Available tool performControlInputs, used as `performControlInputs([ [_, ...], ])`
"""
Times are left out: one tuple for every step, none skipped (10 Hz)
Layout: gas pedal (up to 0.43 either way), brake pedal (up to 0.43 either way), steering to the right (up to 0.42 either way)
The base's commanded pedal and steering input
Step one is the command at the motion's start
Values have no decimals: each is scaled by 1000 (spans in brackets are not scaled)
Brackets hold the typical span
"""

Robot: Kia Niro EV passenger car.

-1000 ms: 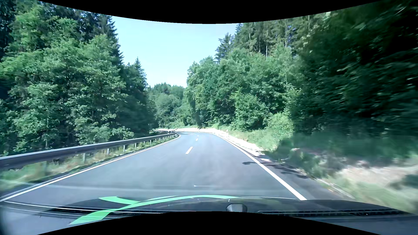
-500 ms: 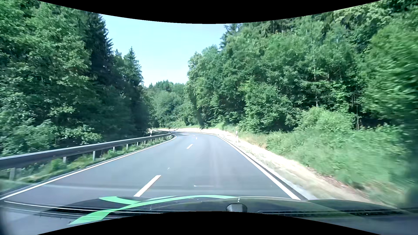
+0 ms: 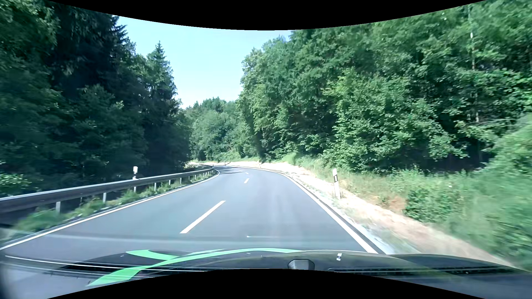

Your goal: Follow the waypoints while adhering to traffic rules and regulations

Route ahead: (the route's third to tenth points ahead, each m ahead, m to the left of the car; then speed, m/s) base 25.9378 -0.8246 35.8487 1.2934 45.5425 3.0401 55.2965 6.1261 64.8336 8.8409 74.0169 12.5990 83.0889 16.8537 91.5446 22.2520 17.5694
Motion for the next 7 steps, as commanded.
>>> performControlInputs([
  [79,0,-24],
  [98,0,-25],
  [118,0,-26],
  [118,0,-28],
  [130,0,-31],
  [138,0,-32],
  [157,0,-33],
])
